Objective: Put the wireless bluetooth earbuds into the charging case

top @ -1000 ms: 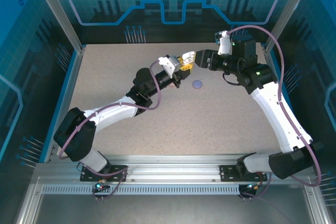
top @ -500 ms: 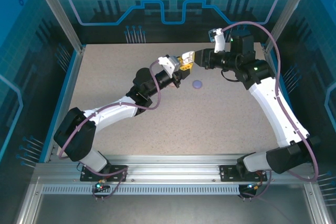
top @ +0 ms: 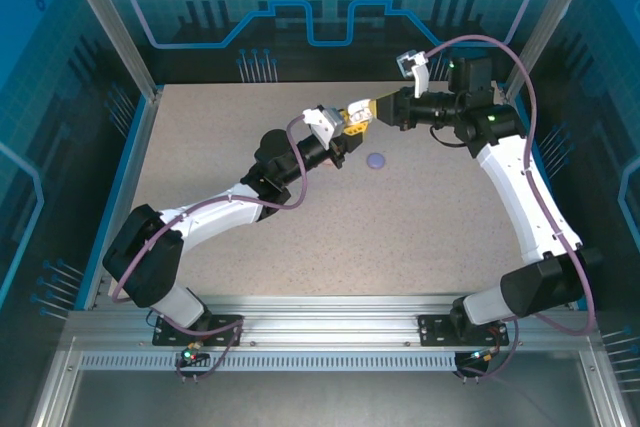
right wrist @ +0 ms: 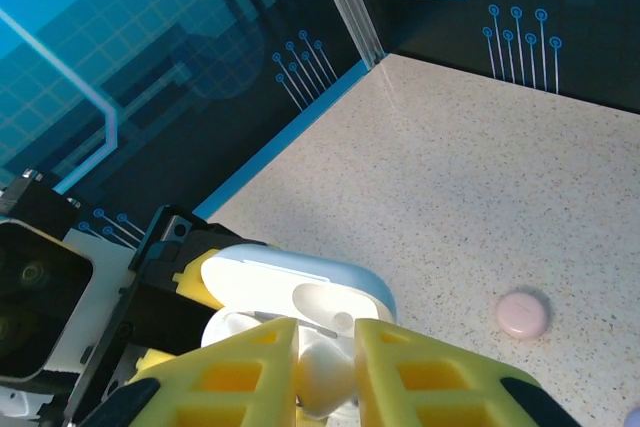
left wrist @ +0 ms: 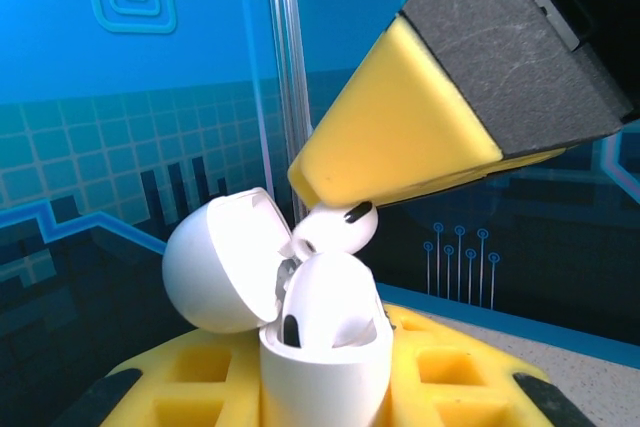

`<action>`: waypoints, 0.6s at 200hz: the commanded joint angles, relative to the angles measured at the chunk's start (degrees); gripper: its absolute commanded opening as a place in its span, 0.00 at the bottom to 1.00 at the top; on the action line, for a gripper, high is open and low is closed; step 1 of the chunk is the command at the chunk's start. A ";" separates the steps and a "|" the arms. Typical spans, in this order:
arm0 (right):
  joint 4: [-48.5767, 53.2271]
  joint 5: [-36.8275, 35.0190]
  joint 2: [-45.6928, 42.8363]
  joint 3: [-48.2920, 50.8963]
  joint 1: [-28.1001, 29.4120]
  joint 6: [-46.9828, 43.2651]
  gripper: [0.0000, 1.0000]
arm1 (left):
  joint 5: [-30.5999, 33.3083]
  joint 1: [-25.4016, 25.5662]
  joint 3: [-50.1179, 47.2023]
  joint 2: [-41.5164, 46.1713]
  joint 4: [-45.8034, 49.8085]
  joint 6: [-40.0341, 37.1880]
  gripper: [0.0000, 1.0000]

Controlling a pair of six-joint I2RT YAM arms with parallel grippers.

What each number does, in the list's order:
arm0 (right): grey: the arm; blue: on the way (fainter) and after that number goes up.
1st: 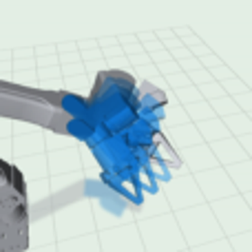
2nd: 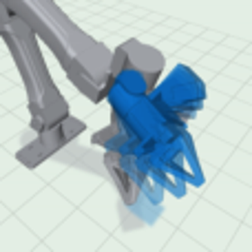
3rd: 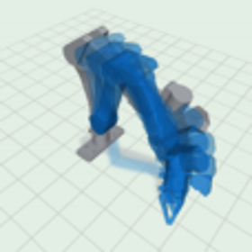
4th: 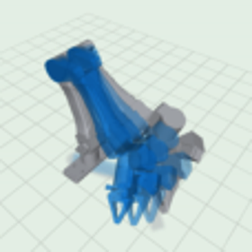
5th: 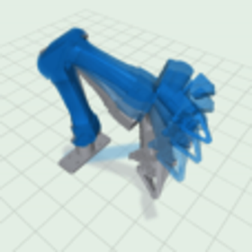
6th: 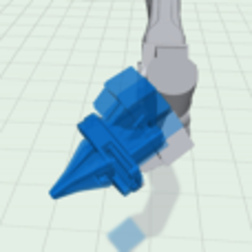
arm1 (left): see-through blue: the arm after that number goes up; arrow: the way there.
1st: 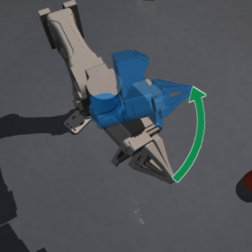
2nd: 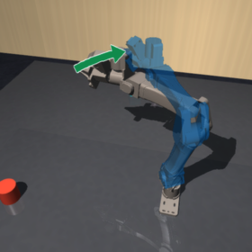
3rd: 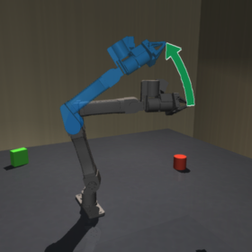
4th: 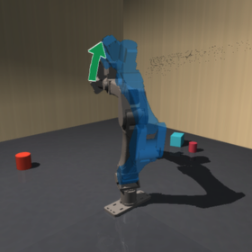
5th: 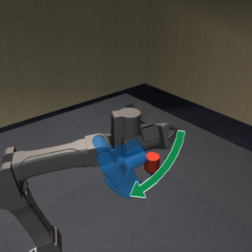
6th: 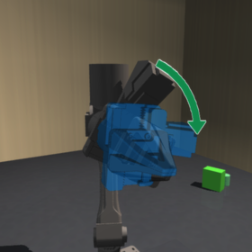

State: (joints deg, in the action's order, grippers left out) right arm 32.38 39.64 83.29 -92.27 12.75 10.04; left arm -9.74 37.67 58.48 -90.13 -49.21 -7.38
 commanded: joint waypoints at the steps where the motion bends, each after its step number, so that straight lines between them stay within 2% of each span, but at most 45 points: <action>1: 0.69 5.91 1.46 -0.08 -2.09 -1.65 0.27 | -0.19 0.05 1.99 0.30 -3.96 1.39 0.00; 18: 0.67 8.01 2.44 -0.57 -2.79 -0.89 0.45 | -0.28 0.04 1.99 0.14 -4.05 1.57 0.00; 32: 0.04 7.03 2.58 -0.59 -2.85 0.22 0.53 | -0.29 0.08 1.99 0.07 -4.09 1.74 0.00; 95: -9.35 4.06 -1.95 2.47 -3.00 11.84 0.60 | -0.37 0.09 1.81 -0.01 -4.31 2.45 0.00; 120: -7.36 -5.05 -4.46 2.74 -2.89 19.11 0.59 | -0.20 0.04 1.64 0.04 -4.54 2.63 0.00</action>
State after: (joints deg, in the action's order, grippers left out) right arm 26.04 41.95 82.74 -90.04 10.44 20.53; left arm -9.74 37.67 58.48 -90.13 -50.11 -5.91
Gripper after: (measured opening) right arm 0.595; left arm 0.235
